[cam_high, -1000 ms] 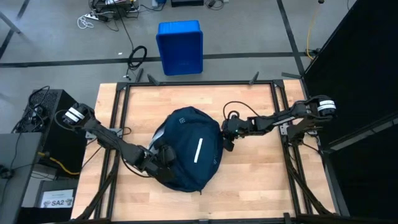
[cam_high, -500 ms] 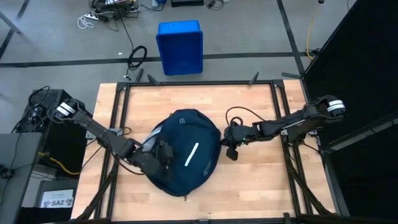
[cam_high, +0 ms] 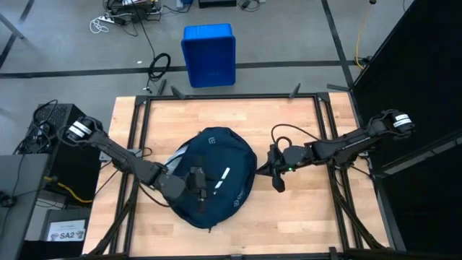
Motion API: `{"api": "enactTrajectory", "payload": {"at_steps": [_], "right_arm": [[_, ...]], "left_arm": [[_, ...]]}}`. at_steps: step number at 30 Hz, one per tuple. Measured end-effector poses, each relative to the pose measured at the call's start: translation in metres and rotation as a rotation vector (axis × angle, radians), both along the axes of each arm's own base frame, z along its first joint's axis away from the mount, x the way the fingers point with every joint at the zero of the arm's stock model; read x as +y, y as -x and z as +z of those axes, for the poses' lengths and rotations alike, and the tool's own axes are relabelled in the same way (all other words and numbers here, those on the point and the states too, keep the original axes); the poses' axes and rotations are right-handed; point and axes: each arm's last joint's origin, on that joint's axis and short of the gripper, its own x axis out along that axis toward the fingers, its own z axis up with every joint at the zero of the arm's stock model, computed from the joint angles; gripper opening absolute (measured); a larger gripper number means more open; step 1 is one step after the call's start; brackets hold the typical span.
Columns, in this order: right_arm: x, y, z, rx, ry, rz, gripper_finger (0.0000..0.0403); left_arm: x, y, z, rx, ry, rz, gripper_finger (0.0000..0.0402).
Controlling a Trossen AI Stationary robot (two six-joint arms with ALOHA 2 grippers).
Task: Unpack backpack
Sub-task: Close the dark blue backpack
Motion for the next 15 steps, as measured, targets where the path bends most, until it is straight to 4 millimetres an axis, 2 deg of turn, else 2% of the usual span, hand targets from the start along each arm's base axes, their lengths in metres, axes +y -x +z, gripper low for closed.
{"api": "enactTrajectory", "payload": {"at_steps": [8, 11, 15], "right_arm": [[-0.002, 0.003, -0.006, 0.071, 0.047, -0.036, 0.0001], [-0.003, 0.007, -0.011, 0.130, 0.063, -0.035, 0.0011], [-0.004, 0.010, -0.016, 0.184, 0.074, -0.037, 0.0029]], "left_arm": [[0.006, -0.021, -0.025, 0.053, -0.023, 0.036, 0.0131], [0.003, -0.034, -0.026, 0.099, -0.044, 0.029, 0.0136], [-0.005, -0.061, -0.020, 0.218, -0.142, 0.027, 0.0142]]}}
